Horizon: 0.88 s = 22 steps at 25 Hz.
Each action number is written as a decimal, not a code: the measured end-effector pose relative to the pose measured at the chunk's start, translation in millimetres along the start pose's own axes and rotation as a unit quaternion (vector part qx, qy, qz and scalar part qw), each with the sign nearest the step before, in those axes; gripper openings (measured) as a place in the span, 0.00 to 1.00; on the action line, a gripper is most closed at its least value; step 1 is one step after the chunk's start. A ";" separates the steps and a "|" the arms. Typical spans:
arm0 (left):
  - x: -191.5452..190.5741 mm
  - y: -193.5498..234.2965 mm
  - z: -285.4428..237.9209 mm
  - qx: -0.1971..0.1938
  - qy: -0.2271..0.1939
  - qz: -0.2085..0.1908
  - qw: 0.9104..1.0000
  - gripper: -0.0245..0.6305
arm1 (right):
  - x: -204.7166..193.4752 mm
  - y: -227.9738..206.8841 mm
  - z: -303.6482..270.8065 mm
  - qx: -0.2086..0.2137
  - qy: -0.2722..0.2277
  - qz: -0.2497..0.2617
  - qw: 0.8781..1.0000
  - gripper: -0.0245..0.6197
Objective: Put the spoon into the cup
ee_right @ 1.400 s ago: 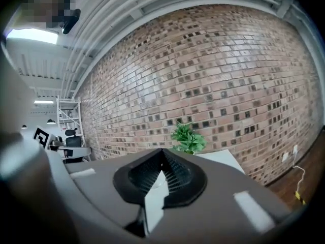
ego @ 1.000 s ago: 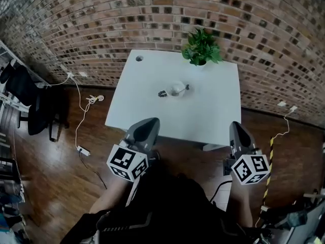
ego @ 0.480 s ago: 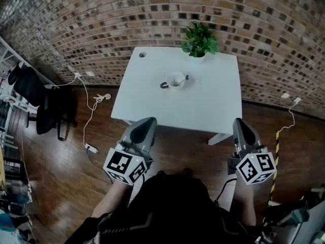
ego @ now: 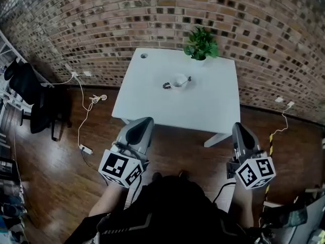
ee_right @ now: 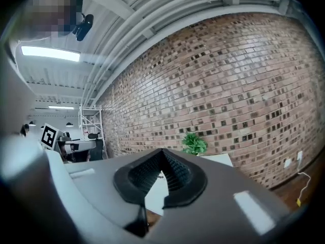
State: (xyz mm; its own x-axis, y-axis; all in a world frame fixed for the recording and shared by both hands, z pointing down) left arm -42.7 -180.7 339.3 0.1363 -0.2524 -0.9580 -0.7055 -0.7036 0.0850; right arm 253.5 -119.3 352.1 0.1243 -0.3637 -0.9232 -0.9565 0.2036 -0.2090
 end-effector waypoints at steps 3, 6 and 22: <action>-2.9 -4.2 2.6 -0.003 -0.001 0.003 1.000 0.03 | -3.1 4.1 2.0 0.001 0.003 -0.002 1.000 0.05; -6.7 -2.8 8.0 -0.007 -0.001 0.005 1.000 0.03 | -2.7 14.0 2.2 0.004 0.006 0.007 1.000 0.05; -10.1 -1.8 27.8 -0.016 -0.007 0.001 1.000 0.03 | -2.2 30.0 15.4 -0.003 -0.006 0.009 1.000 0.05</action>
State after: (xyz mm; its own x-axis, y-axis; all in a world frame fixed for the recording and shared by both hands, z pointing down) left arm -62.1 -158.4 341.2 0.1247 -0.2451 -0.9614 -0.6835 -0.7236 0.0958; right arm 228.7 -98.4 342.8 0.1108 -0.3502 -0.9301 -0.9603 0.2035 -0.1909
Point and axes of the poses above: the fingertips, and each gripper's own axes: z backward along the fingers, y to its left, x out of its top, the point moved 4 cm from there along z, backward along the fingers, and after that the axes turned 13 degrees about y, right-handed, at the moved point
